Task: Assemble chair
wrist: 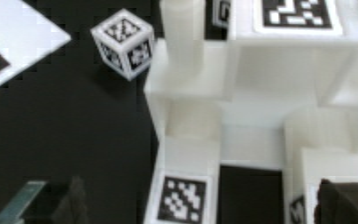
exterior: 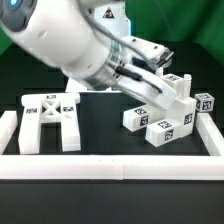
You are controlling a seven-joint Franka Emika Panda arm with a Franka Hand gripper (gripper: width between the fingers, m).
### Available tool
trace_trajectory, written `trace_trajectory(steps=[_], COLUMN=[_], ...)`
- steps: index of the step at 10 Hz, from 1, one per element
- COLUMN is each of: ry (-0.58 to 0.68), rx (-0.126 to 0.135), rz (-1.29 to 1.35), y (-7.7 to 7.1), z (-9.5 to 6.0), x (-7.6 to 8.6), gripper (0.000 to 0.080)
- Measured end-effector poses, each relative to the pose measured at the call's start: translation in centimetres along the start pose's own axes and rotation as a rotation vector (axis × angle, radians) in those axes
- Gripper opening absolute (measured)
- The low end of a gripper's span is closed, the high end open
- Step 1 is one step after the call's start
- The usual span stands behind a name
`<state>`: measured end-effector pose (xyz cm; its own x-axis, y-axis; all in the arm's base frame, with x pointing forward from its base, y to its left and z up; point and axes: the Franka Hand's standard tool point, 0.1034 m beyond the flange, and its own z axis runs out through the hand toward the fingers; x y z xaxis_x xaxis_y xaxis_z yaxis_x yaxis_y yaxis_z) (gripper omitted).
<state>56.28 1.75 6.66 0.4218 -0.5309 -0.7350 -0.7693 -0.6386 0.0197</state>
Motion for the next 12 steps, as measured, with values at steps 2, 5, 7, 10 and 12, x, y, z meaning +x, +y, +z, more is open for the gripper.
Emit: trace_trajectory(steps=[2, 5, 7, 10, 12], ry=[0.155, 0.329, 0.372, 0.417, 0.418], rx=[0.026, 0.053, 0.005, -0.076, -0.073], rz=[-0.020, -0.068, -0.215, -0.485, -0.485], y=[-1.1, -2.2, -1.3, -0.1, 0.1], z=[-0.4, -0.4, -1.1, -3.3, -3.5], x=[0.1, -0.1, 0.7, 2.1, 2.4], gripper=[0.0649, 0.0649, 0.0649, 0.0649, 0.0649])
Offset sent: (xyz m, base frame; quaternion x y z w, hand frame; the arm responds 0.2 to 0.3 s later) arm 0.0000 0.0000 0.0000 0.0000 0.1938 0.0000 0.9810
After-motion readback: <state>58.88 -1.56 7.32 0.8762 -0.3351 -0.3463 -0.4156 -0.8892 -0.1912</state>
